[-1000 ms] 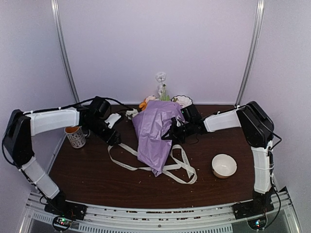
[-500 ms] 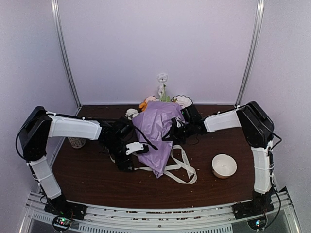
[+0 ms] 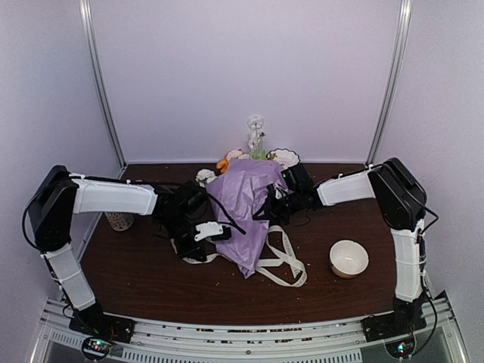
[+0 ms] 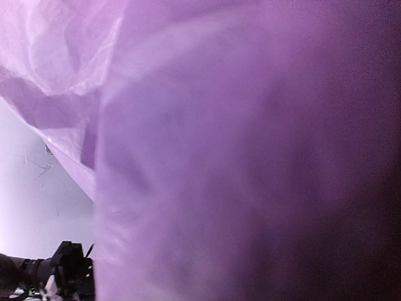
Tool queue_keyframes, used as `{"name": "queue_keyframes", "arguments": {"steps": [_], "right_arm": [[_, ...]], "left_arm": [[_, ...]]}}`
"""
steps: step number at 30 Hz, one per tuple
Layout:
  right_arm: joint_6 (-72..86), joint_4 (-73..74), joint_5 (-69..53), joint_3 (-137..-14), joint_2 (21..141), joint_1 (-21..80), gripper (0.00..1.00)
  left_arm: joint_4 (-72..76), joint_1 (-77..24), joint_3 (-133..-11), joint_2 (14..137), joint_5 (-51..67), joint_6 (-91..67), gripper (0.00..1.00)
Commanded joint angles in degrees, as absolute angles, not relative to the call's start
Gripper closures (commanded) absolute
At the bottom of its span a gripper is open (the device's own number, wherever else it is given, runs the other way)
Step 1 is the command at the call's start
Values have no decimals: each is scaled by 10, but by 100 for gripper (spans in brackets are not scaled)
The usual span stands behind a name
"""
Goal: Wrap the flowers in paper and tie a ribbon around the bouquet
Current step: Adjust the ribbon at the center of the board.
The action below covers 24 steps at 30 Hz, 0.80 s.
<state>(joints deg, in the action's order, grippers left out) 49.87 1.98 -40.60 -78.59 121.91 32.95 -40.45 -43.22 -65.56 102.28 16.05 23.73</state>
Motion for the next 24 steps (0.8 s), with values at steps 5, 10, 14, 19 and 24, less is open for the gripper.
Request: {"name": "queue_keyframes", "arguments": {"steps": [5,10,14,19,24], "right_arm": [[487,23,-394,-786,1221,324,100],[486,26,-394,-785,1220,325,100],[481,35,-396,-786,1213,324,100],[482,36,-408,-778,1192,332,100],[478,35,-410,-758,1164,347,100]], "left_arm": [[-406,-431,-686,780,346,271,100],[-307,-426,-667,712,307,233,100],[-223,-361,-644,720,224,142,100],[-158,-262,-636,773,147,25,100],[-129,-230,-644,829,77,-3,100]]}}
